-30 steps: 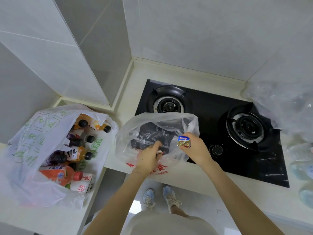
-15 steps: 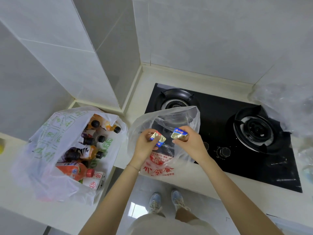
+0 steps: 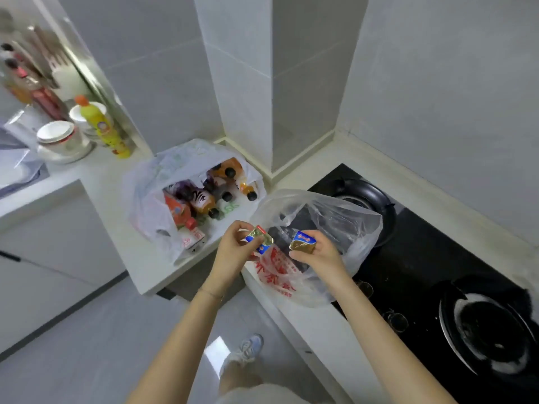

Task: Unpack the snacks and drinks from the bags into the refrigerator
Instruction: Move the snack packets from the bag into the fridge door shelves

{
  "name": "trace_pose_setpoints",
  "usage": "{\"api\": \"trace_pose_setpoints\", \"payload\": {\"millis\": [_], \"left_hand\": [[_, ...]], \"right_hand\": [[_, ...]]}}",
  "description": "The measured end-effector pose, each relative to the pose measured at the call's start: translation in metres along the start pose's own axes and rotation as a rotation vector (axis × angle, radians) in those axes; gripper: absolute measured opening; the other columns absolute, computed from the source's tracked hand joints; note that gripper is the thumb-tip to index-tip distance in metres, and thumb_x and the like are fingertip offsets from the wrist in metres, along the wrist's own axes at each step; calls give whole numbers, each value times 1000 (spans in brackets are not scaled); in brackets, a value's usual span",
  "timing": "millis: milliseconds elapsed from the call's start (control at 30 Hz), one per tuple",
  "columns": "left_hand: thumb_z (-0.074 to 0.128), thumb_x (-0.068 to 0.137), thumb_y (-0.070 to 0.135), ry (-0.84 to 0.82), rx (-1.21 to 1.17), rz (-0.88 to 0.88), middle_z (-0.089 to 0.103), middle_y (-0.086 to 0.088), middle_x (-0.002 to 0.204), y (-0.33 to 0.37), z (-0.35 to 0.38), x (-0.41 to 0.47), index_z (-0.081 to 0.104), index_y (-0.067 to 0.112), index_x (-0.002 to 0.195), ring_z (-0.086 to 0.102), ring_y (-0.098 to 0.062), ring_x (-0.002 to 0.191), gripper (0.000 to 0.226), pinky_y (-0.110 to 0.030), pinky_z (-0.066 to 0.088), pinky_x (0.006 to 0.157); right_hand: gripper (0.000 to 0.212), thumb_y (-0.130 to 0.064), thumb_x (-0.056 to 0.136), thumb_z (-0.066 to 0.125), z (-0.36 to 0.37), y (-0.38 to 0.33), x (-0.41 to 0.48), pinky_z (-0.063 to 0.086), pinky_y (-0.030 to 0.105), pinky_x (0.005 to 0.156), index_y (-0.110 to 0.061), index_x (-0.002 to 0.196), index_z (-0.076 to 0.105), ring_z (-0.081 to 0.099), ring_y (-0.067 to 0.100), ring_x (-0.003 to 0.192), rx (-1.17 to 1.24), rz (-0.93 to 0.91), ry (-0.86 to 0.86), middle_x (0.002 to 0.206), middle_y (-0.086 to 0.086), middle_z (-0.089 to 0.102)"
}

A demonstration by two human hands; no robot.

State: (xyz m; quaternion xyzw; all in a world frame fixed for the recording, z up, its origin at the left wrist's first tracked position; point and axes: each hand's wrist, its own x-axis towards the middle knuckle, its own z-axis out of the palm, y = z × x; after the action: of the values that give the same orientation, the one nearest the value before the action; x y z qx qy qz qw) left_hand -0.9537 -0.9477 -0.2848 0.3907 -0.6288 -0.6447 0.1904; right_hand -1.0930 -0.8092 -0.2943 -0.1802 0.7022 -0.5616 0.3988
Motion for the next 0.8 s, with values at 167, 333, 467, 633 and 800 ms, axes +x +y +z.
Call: {"api": "trace_pose_setpoints", "payload": {"millis": [167,333,467,633,800], "left_hand": [[68,88,6,278,-41,-88,64,-12,85,-35,-1,-106,51,1,100,64,-11,62,21,-26,54,53],[69,87,8,517,-47,-120,66,-20,95,-49,-29,-206,53,4,99,67,-21,74,20,-28,57,58],[71,87,9,764,-111,-95,66,-17,93,-49,-55,-275,54,8,96,65,-16,72,19,-25,56,55],[70,87,10,986,-199,-73,70,-11,90,-65,-68,-358,53,15,90,66,-12,69,18,-27,56,55],[69,88,8,1180,-297,-78,70,-4,85,-88,-67,-444,53,18,89,65,-9,66,19,-27,56,56]], "right_hand": [[36,4,81,71,19,24,-50,52,16,66,-7,114,60,65,10,78,17,69,-279,93,6,69],[24,-4,83,72,60,31,-100,50,25,70,-10,105,64,60,12,67,-111,80,-492,81,3,67],[31,-5,84,71,104,20,-144,52,20,68,-8,113,60,62,15,73,-158,36,-666,89,8,68],[32,-17,82,75,147,23,-214,54,25,75,-18,109,57,64,13,76,-292,-21,-863,91,1,70],[28,-16,87,70,178,47,-289,50,19,68,-11,111,57,63,8,69,-371,-34,-1039,86,1,70]]}}
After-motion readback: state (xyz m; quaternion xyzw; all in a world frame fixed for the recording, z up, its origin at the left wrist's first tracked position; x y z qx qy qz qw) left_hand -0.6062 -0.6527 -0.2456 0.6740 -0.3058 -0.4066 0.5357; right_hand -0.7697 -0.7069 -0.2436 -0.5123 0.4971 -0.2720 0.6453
